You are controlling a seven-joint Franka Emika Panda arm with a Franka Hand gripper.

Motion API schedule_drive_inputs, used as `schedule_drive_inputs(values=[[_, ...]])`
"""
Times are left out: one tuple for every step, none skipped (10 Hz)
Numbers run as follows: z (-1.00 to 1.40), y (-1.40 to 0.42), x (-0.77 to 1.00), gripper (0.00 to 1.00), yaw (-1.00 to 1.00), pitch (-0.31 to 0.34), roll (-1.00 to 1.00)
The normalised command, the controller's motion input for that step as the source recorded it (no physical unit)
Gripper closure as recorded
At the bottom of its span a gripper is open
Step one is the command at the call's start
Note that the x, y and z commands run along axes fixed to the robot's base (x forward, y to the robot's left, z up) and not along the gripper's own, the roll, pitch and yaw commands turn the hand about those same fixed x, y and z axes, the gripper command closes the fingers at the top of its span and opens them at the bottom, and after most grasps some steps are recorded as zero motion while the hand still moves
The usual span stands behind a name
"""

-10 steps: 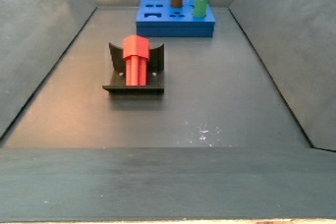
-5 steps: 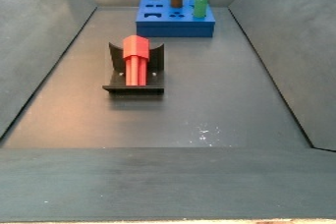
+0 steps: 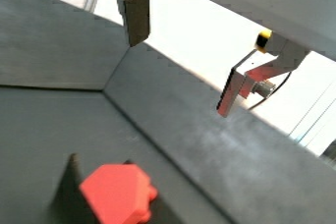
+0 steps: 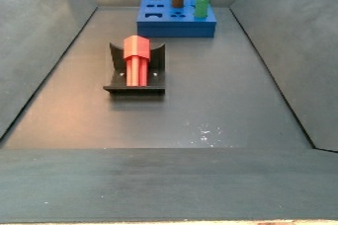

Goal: Pick up the 3 prong object. Move up. Rotate the 3 prong object. Place the 3 prong object on the fixture. Regrasp the 3 prong object. Move to above the board. Insert the 3 prong object.
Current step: Regrasp the 3 prong object.

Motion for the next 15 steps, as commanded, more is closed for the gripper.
schedule_drive_inputs(values=[[-0.01, -0.04, 0.08, 0.0, 0.05, 0.105, 0.6], [-0.01, -0.03, 0.09, 0.0, 0.06, 0.121, 0.42], [0.0, -0.03, 0.08, 0.0, 0.09, 0.119, 0.25], [-1.0, 0.07, 0.03, 0.0, 0.07, 0.145, 0.19], [-1.0, 0.08, 0.04, 0.0, 0.1, 0.119, 0.16], [-1.0, 0.07, 0.05, 0.0, 0.12, 0.083, 0.13], [-1.0, 0.06, 0.06, 0.0, 0.14, 0.049, 0.1], [-1.0, 0.06, 0.07, 0.0, 0.14, 0.001, 0.08], [-1.0, 0.06, 0.08, 0.0, 0.13, -0.035, 0.07], [-1.0, 0.05, 0.09, 0.0, 0.12, -0.066, 0.06], [-1.0, 0.05, 0.09, 0.0, 0.09, -0.087, 0.07], [-1.0, 0.04, 0.11, 0.0, 0.06, -0.096, 0.07], [-0.99, 0.03, 0.12, 0.0, 0.03, -0.089, 0.08], [-0.84, 0.02, 0.11, 0.0, 0.01, -0.084, 0.08], [-0.64, 0.02, 0.09, 0.0, -0.01, -0.074, 0.07]])
